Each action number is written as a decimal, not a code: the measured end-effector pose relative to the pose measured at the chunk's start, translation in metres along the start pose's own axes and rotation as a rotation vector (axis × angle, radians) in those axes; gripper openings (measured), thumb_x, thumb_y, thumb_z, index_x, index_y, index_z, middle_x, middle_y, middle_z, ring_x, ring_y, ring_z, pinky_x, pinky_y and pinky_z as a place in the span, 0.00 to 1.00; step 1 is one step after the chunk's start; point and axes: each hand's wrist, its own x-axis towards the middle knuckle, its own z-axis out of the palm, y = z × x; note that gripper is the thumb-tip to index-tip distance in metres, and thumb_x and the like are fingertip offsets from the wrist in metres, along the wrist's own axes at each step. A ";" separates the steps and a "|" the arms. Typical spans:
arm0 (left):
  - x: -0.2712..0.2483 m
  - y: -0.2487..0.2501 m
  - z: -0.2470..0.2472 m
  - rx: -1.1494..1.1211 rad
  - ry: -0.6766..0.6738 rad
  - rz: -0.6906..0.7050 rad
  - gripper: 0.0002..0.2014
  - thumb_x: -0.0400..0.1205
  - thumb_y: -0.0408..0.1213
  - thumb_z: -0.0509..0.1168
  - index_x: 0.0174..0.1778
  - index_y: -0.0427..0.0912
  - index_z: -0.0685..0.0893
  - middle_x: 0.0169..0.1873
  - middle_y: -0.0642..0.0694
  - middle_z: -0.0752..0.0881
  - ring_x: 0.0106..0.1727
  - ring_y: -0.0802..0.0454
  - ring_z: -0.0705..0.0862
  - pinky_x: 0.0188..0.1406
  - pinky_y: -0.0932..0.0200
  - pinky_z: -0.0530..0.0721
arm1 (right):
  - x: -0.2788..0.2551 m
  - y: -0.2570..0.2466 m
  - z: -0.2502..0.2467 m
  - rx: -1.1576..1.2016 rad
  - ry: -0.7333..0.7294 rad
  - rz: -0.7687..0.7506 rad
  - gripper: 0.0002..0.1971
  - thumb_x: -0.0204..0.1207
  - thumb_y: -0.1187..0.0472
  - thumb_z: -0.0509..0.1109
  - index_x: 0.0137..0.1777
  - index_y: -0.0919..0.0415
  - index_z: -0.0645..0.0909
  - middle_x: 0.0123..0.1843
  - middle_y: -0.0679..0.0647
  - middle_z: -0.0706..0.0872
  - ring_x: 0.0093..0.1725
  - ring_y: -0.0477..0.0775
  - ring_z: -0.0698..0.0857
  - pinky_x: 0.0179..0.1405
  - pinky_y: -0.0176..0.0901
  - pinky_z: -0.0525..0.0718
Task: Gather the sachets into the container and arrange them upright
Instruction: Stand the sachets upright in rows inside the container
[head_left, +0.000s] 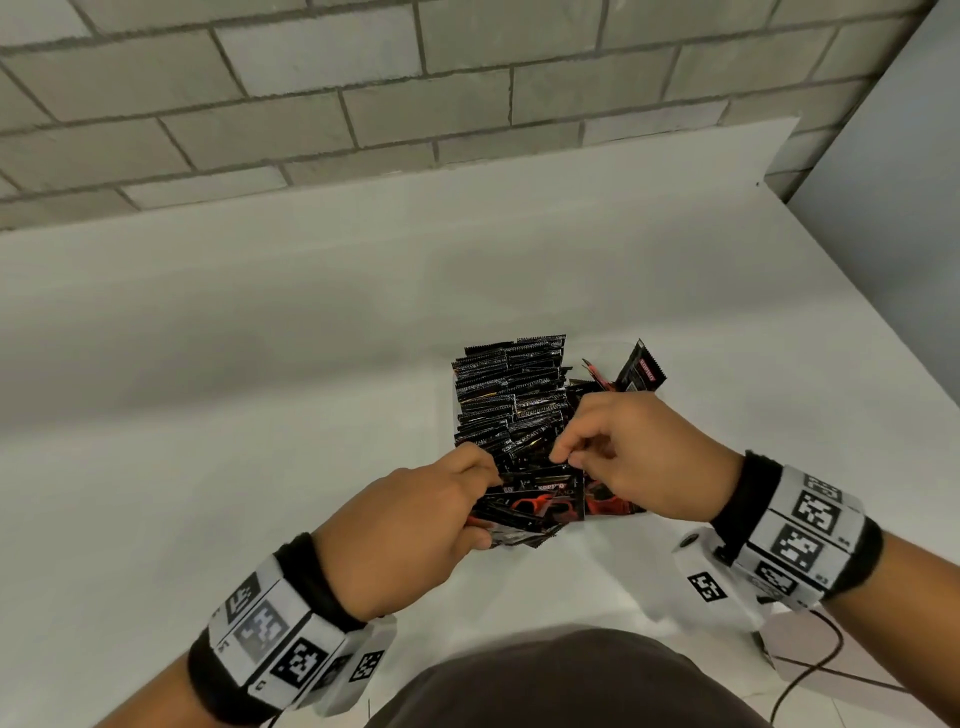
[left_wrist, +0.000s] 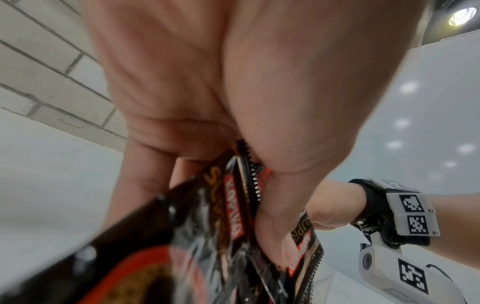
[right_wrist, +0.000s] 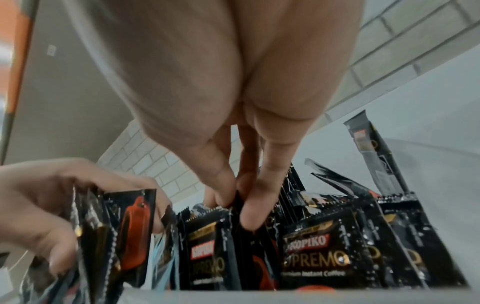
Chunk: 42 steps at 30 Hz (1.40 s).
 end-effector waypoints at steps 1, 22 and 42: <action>0.000 0.001 0.000 0.008 -0.003 0.003 0.23 0.88 0.48 0.64 0.80 0.55 0.71 0.75 0.67 0.66 0.52 0.51 0.87 0.59 0.50 0.83 | 0.001 0.000 0.001 -0.024 0.000 -0.016 0.13 0.78 0.67 0.75 0.52 0.46 0.92 0.47 0.40 0.81 0.43 0.40 0.82 0.44 0.25 0.74; -0.002 0.002 0.003 0.017 -0.011 0.021 0.23 0.89 0.47 0.64 0.80 0.55 0.70 0.77 0.70 0.63 0.53 0.51 0.87 0.59 0.50 0.83 | 0.012 -0.005 -0.005 -0.069 0.079 -0.110 0.10 0.82 0.60 0.72 0.57 0.45 0.89 0.46 0.40 0.81 0.43 0.40 0.81 0.61 0.30 0.71; 0.000 0.008 -0.001 -0.029 -0.001 0.001 0.29 0.90 0.46 0.63 0.87 0.56 0.62 0.83 0.69 0.57 0.59 0.56 0.85 0.64 0.61 0.78 | 0.032 -0.009 -0.007 -0.199 -0.016 0.020 0.03 0.79 0.61 0.73 0.46 0.54 0.88 0.42 0.47 0.86 0.41 0.43 0.83 0.45 0.33 0.78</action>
